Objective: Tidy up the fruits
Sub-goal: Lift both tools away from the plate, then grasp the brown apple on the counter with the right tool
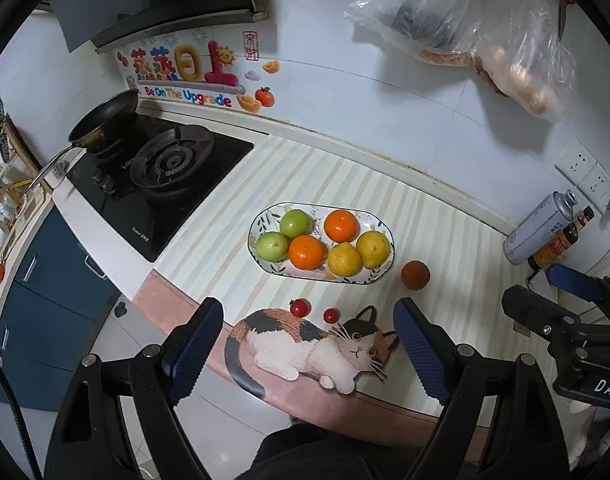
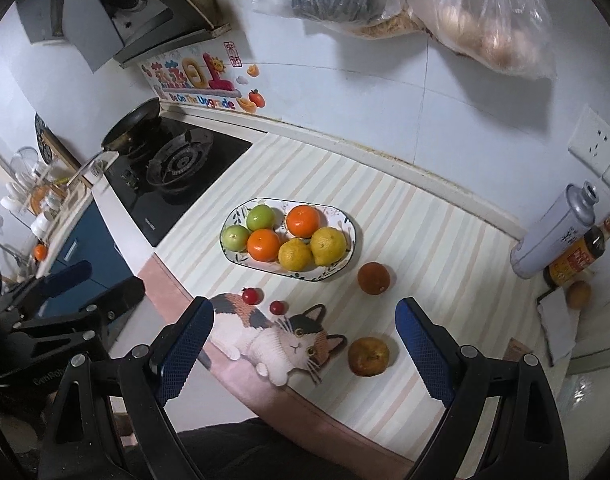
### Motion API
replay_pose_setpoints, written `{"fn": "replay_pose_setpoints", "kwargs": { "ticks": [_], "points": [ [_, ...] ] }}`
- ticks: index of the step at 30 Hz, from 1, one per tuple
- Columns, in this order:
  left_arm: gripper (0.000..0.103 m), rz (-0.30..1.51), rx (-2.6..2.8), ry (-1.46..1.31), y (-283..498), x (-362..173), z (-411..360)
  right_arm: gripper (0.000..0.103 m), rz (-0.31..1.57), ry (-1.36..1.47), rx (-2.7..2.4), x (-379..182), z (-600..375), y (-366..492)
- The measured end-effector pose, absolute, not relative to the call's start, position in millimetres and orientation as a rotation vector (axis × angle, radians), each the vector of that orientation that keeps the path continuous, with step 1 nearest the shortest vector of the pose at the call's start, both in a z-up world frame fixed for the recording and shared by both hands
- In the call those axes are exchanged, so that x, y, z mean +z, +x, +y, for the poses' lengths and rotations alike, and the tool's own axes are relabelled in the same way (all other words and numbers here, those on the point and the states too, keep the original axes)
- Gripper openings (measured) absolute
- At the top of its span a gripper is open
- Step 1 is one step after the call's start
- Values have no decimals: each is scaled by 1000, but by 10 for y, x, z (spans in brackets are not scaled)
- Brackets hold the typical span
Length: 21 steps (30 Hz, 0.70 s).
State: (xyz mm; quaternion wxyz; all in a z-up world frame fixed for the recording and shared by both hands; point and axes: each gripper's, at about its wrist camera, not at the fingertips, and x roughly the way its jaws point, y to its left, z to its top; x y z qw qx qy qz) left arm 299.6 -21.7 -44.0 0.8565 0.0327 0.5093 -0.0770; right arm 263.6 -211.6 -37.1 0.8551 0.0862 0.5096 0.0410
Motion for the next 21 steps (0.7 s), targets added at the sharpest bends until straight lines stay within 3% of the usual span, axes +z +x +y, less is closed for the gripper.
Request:
{"fn": "replay_pose_setpoints", "kwargs": {
  "ticks": [1,4,19,21],
  "points": [
    [87,1067,-162,76,3007,-452,-227,96,1075,198,80,-417,-2154,2650],
    [103,1060,-150,104,3071,-533,-273,98,1119,236,51,-664,-2293,2718],
    [103,1234,-165,346,3723,-1655,-1013,97,1534,491,-68,-3236,-2896,2846],
    [103,1265,-181,352,3792,-1779,-1136,83,1556,510,-50,-3412,-2874,2834]
  ]
}}
